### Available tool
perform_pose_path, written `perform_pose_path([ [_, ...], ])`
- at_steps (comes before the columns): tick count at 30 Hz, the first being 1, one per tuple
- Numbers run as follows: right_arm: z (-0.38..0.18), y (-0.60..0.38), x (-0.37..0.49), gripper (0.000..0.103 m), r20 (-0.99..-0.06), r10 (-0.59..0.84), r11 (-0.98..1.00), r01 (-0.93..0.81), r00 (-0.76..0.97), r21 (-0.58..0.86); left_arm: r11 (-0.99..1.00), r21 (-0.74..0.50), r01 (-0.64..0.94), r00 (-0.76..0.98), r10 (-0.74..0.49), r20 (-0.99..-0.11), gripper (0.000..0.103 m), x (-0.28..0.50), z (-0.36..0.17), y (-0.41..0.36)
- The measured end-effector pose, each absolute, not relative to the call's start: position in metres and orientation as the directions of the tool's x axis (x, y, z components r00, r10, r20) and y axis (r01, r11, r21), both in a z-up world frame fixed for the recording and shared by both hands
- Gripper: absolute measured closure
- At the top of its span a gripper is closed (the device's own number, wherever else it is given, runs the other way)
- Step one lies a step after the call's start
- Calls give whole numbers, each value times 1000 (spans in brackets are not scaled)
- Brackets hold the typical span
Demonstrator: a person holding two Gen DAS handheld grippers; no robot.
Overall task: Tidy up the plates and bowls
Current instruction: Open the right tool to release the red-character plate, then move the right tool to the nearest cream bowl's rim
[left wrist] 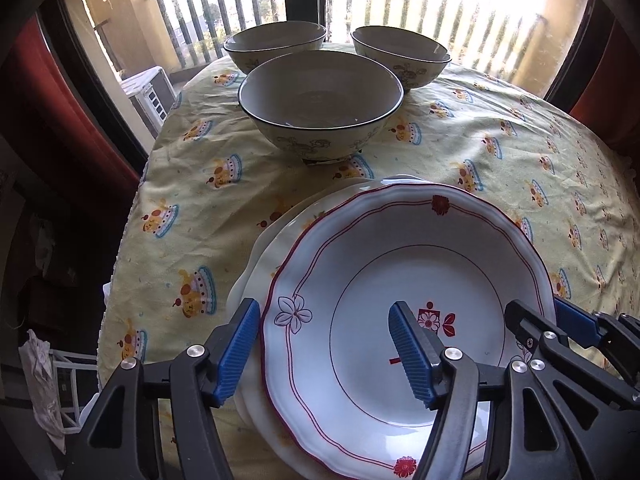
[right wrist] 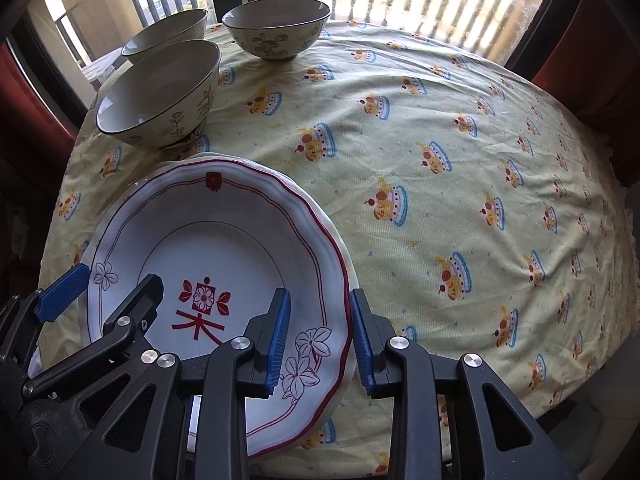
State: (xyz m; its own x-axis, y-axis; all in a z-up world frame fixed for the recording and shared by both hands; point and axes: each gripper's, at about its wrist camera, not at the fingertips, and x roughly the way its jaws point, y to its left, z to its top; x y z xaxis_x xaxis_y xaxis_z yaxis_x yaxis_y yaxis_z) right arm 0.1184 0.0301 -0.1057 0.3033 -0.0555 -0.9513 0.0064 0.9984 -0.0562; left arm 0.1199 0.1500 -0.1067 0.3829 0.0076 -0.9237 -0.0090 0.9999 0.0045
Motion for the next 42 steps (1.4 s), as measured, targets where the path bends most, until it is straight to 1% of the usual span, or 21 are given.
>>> perform_pose_path([
  [3, -107, 38, 120, 69, -948, -65, 997, -13, 312, -73, 1000, 1, -20, 372, 9, -928, 30, 121, -107, 158],
  [4, -107, 40, 121, 67, -947, -66, 997, -15, 314, -75, 1000, -3, -21, 369, 5, -929, 28, 121, -107, 160],
  [6, -107, 40, 123, 67, -948, -74, 997, -7, 311, -81, 1000, -5, -24, 369, 4, -929, 25, 120, -106, 162],
  [8, -107, 38, 125, 64, -951, -61, 998, -2, 304, -65, 1000, -12, -28, 370, 0, -929, 22, 121, -104, 166],
  [10, -105, 35, 127, 58, -953, -38, 999, 6, 301, -38, 999, -28, -33, 375, -14, -927, 17, 125, -102, 172],
  [11, -103, 34, 129, 57, -951, -28, 1000, 7, 308, -27, 999, -31, -35, 379, -16, -925, 17, 127, -100, 175],
  [12, -101, 35, 130, 53, -948, -27, 1000, 5, 317, -26, 999, -31, -39, 384, -13, -923, 17, 131, -98, 178],
  [13, -98, 37, 132, 47, -945, -30, 1000, 3, 326, -31, 999, -32, -42, 391, -13, -920, 17, 134, -95, 180],
  [15, -92, 39, 136, 43, -938, -33, 999, -3, 346, -37, 999, -35, -36, 399, -18, -917, 17, 141, -91, 182],
  [23, -69, 41, 173, 42, -923, 2, 1000, -2, 386, 1, 999, -18, -36, 437, -1, -899, 17, 180, -73, 184],
  [30, -60, 43, 217, 42, -902, 47, 999, -27, 428, 39, 997, 12, -72, 471, 45, -881, 18, 222, -65, 187],
  [38, -66, 52, 259, 42, -895, 79, 997, -43, 440, 67, 993, 49, -112, 468, 96, -879, 26, 261, -76, 193],
  [42, -75, 56, 277, 42, -897, 89, 996, -43, 434, 79, 991, 44, -126, 454, 97, -885, 29, 274, -87, 198],
])
